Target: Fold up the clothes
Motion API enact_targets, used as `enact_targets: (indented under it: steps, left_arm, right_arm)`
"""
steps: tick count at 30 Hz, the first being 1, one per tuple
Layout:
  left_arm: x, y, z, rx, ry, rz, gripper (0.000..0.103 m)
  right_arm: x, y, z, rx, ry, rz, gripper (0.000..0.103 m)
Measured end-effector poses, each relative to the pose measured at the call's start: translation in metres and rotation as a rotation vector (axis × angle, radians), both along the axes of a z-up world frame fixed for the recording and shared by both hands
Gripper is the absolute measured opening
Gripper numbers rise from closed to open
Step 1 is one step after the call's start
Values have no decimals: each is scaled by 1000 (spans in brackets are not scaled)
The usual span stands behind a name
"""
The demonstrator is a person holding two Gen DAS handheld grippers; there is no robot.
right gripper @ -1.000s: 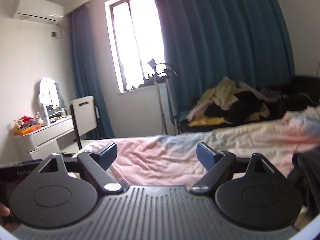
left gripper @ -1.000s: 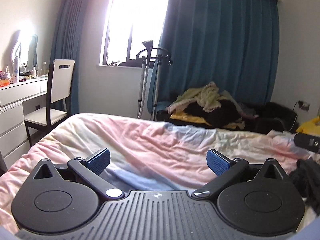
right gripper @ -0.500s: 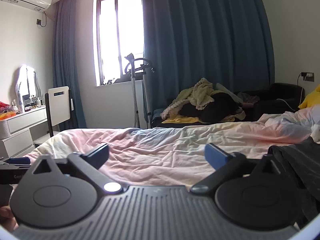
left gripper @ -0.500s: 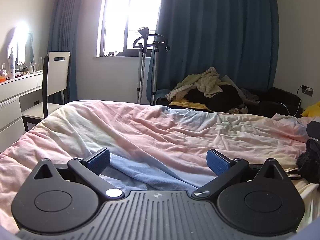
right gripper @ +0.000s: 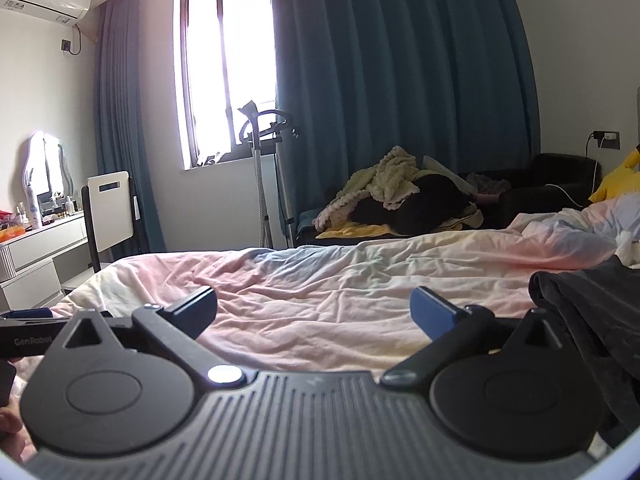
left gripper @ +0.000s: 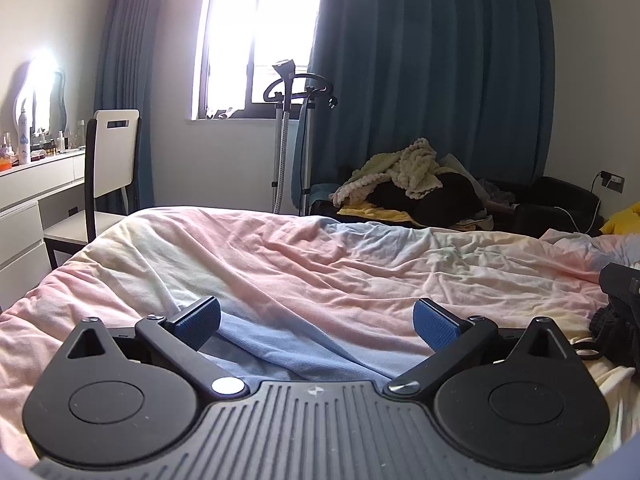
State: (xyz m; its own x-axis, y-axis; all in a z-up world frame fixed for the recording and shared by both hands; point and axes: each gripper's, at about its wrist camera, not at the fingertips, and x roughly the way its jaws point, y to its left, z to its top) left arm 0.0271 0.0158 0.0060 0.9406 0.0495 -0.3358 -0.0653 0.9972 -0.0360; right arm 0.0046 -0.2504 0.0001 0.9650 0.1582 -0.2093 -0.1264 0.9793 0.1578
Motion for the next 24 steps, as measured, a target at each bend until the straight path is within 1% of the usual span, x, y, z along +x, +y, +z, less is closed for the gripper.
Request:
enact_targets:
  steps: [5,7,14,17,21,24]
  left_arm:
    - [1,1,0,-13,10,26,103]
    - [3,1,-1,2,3,35,103]
    - [9,-2,-3,-6,29,32,103]
    - [8,-3,-3,-2,24,36,103]
    - [7,-3,-3,0,22,35,103]
    - [7,-2,-3,-19,25,21,103]
  right_arm:
    - [0,2,-2,-20,-13,5,103]
    - [-1,3,-2,-24,-14,9,103]
    - [-4,-2,0,-15,-30,6,103]
    - [-5,-1,0,-22,-41,0,103]
    - [-5,-1,-2,-21,-34,5,103]
    - [-4,0,-3,-17,-26,11,103]
